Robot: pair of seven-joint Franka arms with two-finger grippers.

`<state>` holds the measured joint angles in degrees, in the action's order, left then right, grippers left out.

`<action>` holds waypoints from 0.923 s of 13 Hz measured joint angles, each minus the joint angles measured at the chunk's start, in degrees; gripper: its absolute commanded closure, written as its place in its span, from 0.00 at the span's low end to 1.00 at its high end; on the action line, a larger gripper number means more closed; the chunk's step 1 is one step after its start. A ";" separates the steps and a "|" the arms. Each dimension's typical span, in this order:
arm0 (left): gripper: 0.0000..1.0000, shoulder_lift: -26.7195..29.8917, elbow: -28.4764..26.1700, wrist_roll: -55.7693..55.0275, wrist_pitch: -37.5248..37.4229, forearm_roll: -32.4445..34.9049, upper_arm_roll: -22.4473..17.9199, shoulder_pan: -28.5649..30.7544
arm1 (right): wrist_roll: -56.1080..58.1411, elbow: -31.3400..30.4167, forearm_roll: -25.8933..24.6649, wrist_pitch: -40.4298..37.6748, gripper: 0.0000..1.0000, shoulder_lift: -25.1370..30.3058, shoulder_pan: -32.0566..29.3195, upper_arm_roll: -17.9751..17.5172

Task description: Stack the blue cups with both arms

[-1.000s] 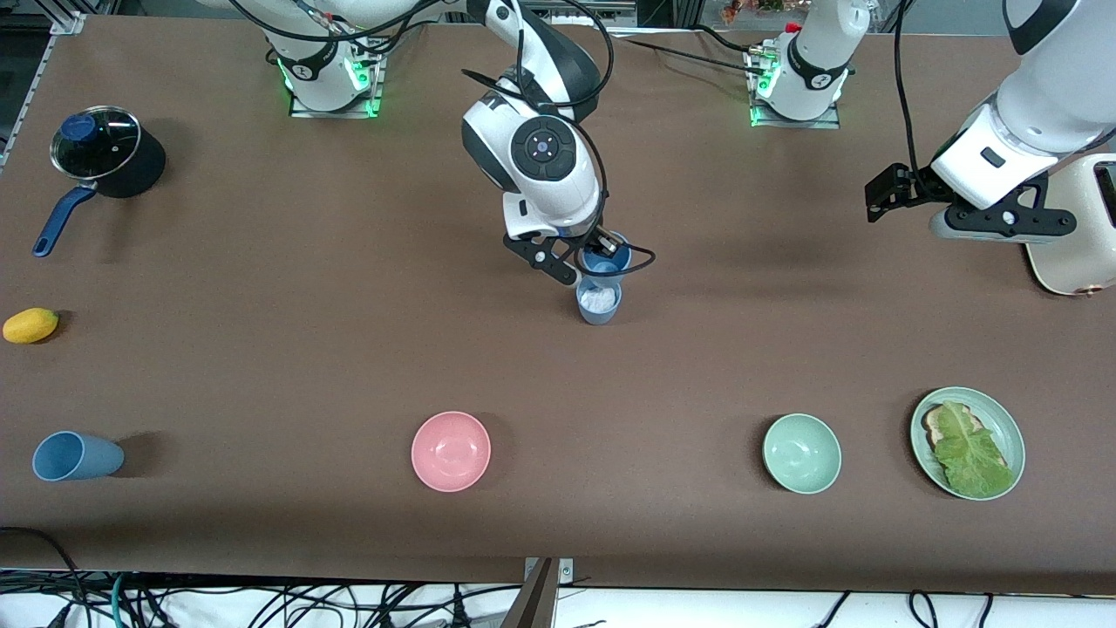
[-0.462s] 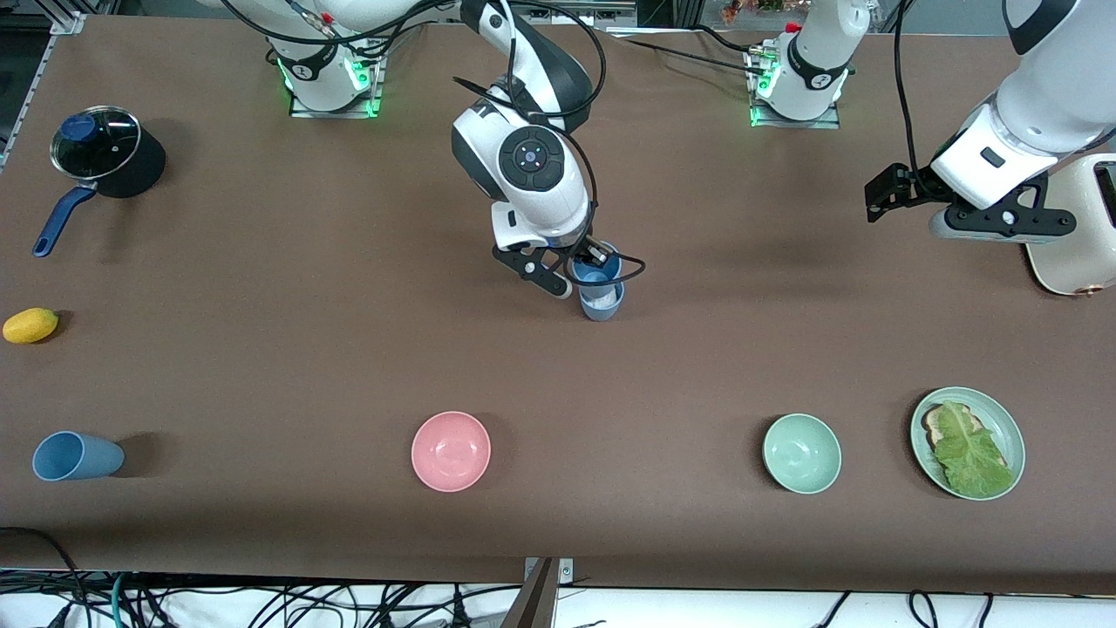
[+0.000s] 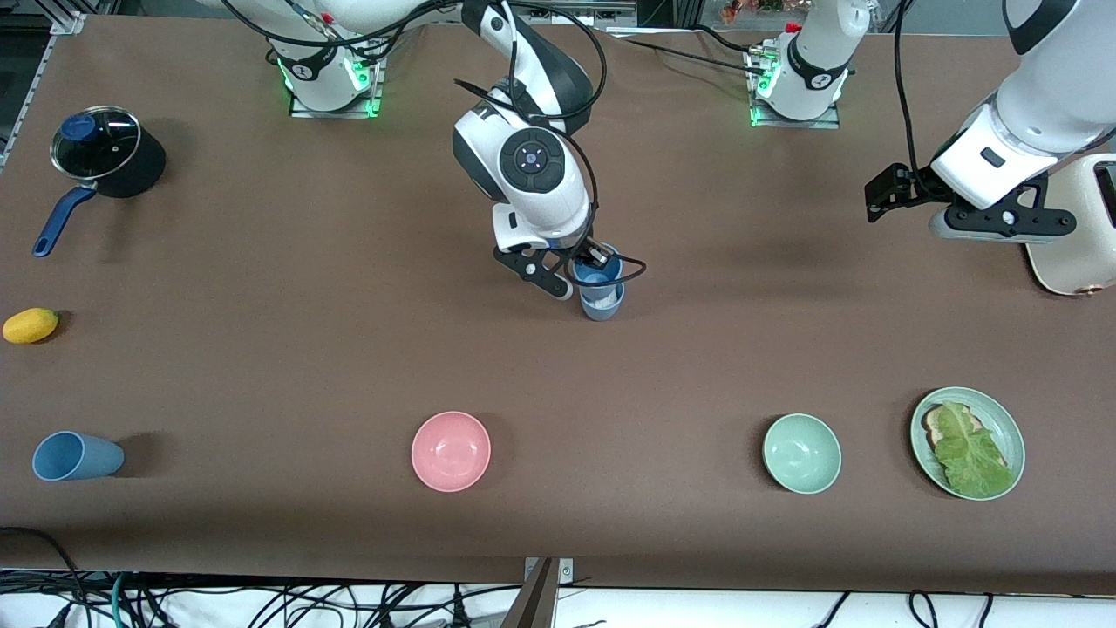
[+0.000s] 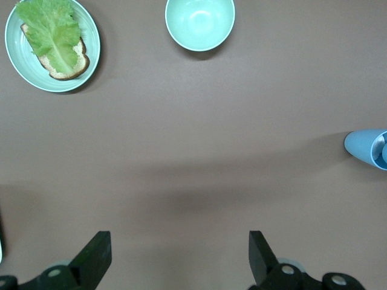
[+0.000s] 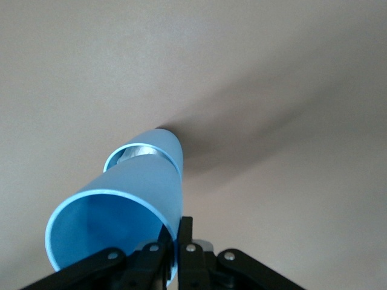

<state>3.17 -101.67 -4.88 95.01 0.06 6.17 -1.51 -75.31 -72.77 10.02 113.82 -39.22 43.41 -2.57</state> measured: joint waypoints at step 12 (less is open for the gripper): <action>0.00 -0.01 0.00 0.00 -0.57 0.00 -0.12 0.04 | 0.02 0.66 0.00 0.90 0.08 -0.07 -0.12 0.61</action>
<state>3.16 -101.67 -4.88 94.44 0.06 6.05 -1.47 -75.29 -72.10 10.02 114.72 -39.29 43.29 -1.96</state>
